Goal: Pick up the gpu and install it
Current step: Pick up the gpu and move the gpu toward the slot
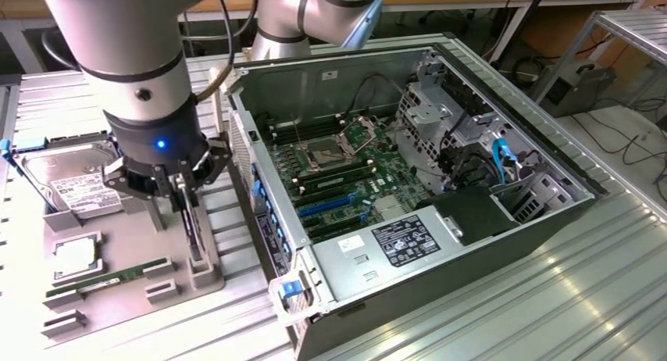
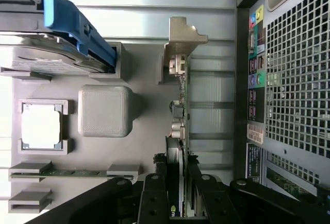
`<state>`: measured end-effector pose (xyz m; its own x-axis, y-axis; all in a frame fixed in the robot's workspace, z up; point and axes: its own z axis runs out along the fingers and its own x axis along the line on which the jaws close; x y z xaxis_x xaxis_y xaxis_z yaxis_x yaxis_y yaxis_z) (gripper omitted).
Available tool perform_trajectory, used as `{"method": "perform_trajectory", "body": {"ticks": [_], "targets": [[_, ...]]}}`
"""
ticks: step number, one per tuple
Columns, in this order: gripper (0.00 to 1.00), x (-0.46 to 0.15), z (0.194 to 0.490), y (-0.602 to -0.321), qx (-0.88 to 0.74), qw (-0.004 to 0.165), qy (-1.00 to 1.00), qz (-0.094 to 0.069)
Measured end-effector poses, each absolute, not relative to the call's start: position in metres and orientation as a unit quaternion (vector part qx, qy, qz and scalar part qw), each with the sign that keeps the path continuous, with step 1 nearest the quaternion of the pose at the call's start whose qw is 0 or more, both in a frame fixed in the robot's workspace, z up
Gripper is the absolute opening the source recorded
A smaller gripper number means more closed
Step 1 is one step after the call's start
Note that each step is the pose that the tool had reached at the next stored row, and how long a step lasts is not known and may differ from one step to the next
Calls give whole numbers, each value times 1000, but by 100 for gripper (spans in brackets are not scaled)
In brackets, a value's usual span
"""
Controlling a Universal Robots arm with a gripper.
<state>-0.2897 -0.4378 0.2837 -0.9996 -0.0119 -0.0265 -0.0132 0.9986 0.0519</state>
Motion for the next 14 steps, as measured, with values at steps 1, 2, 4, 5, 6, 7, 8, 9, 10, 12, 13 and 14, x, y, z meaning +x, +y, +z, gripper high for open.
{"method": "perform_trajectory", "body": {"ticks": [1,2,4,5,6,7,8,9,10,12,13,14], "targets": [[26,-290,289,-438,-6,13,1000,26],[26,-289,294,-438,-6,13,1000,26],[26,-289,312,-438,-6,12,1000,26],[26,-288,319,-438,-6,11,1000,26],[26,-288,323,-438,-6,11,1000,26],[26,-288,329,-438,-6,11,1000,26],[26,-287,334,-438,-6,11,1000,26],[26,-287,338,-438,-6,10,1000,26],[26,-286,344,-438,-6,10,1000,26],[26,-284,354,-438,-6,10,1000,26],[26,-283,359,-438,-6,9,1000,26],[26,-282,363,-438,-6,9,1000,26]]}}
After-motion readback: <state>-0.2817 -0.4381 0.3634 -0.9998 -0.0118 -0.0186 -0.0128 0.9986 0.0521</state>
